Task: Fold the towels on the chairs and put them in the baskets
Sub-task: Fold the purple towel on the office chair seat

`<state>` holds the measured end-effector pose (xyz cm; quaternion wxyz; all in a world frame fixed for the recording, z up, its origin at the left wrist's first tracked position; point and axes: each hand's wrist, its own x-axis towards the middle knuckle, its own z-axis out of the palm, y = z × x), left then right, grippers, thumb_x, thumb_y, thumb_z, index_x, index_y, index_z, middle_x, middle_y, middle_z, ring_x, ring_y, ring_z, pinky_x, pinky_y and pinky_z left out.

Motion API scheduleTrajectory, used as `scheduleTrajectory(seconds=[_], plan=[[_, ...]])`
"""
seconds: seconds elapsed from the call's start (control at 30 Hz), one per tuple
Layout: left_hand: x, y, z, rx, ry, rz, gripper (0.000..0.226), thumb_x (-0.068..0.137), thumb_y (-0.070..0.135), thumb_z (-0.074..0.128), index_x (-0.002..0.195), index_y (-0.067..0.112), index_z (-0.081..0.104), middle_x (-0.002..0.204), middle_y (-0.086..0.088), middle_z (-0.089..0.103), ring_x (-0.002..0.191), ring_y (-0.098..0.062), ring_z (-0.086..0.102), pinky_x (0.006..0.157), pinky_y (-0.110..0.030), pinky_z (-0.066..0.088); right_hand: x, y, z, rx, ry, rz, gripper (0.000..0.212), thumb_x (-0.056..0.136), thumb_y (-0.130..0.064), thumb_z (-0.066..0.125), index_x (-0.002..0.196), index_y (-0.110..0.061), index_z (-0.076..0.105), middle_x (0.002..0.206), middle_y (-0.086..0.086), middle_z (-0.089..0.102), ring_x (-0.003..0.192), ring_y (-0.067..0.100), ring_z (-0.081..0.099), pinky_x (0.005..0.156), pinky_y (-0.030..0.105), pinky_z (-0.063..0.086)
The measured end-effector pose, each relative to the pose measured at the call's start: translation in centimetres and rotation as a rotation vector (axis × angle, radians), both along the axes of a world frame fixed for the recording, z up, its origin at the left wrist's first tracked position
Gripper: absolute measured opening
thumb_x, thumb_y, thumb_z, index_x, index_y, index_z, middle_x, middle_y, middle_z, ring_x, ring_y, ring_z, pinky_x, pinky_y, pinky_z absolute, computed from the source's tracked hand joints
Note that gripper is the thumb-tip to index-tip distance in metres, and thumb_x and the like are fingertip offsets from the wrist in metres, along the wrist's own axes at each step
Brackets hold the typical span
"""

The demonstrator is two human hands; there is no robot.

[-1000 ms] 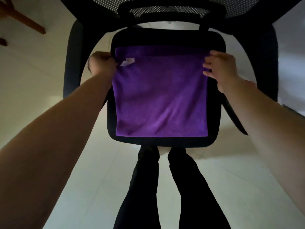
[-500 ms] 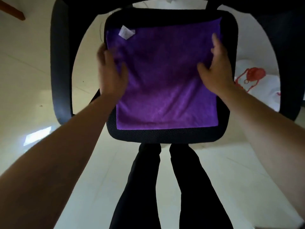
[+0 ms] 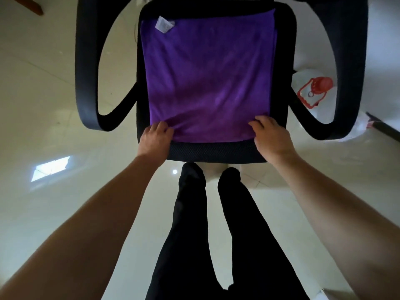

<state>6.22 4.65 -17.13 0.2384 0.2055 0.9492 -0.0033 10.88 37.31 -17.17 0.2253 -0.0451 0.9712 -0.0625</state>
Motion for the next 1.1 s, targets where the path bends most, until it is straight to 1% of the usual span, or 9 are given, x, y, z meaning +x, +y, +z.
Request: scheduleTrajectory(seconds=[0.1,0.23,0.3,0.47,0.6,0.8,0.87,1.0,1.1], plan=[[-0.7,0.9,1.7,0.018,0.038,0.127,0.023,0.066,0.000,0.067,0.089,0.004,0.066,0.082,-0.019,0.064,0.074,-0.040,0.065,0.068,-0.046,0.051,-1.8,1.3,2.2,-0.059,0.099,-0.074,0.029,0.088,-0.012,0.059,0.115,-0.010,0.069,0.100,0.015,0.070,0.086,0.037,0.068,0.064,0.040,0.052],[-1.4,1.7,6.2,0.181,0.238,0.367,0.021,0.071,0.018,0.053,0.083,0.004,0.061,0.081,-0.019,0.063,0.076,-0.039,0.061,0.068,-0.042,0.045,-3.5,2.9,6.5,-0.195,0.392,-0.218,0.023,0.086,-0.021,0.056,0.096,-0.011,0.074,0.076,0.009,0.070,0.065,0.029,0.066,0.055,0.028,0.044],[-2.0,2.4,9.3,0.271,0.347,0.442,0.020,0.073,0.020,0.048,0.078,0.003,0.058,0.077,-0.018,0.062,0.072,-0.037,0.058,0.066,-0.041,0.043,-4.4,3.3,9.3,-0.231,0.479,-0.291,0.022,0.088,-0.023,0.055,0.092,-0.011,0.073,0.075,0.008,0.069,0.065,0.027,0.064,0.057,0.024,0.038],[-4.6,3.7,16.6,0.445,0.524,0.576,0.027,0.078,0.021,0.038,0.078,0.005,0.060,0.072,-0.012,0.064,0.066,-0.033,0.056,0.064,-0.040,0.046,-7.2,3.8,16.9,-0.394,0.577,-0.474,0.024,0.088,-0.024,0.054,0.093,-0.009,0.071,0.083,0.008,0.070,0.069,0.018,0.056,0.064,0.024,0.035],[-6.8,4.2,19.8,0.480,0.575,0.673,0.026,0.081,0.019,0.040,0.081,0.007,0.063,0.070,-0.012,0.063,0.065,-0.036,0.057,0.058,-0.040,0.046,-8.8,4.5,20.2,-0.446,0.614,-0.497,0.029,0.084,-0.031,0.052,0.092,-0.012,0.072,0.080,0.005,0.071,0.071,0.022,0.062,0.062,0.028,0.043],[-10.1,4.0,22.7,0.493,0.714,0.526,0.025,0.080,0.021,0.045,0.091,0.009,0.064,0.087,-0.010,0.067,0.080,-0.029,0.058,0.063,-0.034,0.037,-11.5,5.2,22.6,-0.417,0.693,-0.530,0.036,0.085,-0.039,0.049,0.099,-0.016,0.073,0.090,0.004,0.073,0.082,0.024,0.066,0.073,0.037,0.052],[-10.9,4.0,23.6,0.550,0.780,0.473,0.025,0.079,0.017,0.045,0.093,0.005,0.061,0.091,-0.012,0.064,0.084,-0.027,0.056,0.066,-0.033,0.038,-12.4,5.3,23.7,-0.450,0.762,-0.549,0.035,0.086,-0.036,0.049,0.099,-0.014,0.072,0.092,0.005,0.072,0.081,0.020,0.065,0.071,0.035,0.051],[-12.0,4.3,25.3,0.572,0.888,0.422,0.023,0.079,0.010,0.044,0.093,0.000,0.059,0.093,-0.018,0.059,0.086,-0.030,0.053,0.073,-0.034,0.038,-13.5,5.1,25.9,-0.492,0.866,-0.560,0.033,0.087,-0.031,0.049,0.100,-0.011,0.072,0.095,0.006,0.071,0.077,0.012,0.058,0.068,0.020,0.043],[-12.3,4.5,26.8,0.570,0.901,0.401,0.024,0.080,0.011,0.044,0.095,0.001,0.060,0.094,-0.017,0.060,0.088,-0.031,0.054,0.075,-0.037,0.040,-13.6,5.0,27.6,-0.476,0.877,-0.579,0.035,0.087,-0.032,0.047,0.100,-0.011,0.072,0.097,0.006,0.071,0.077,0.008,0.054,0.067,0.021,0.041]])
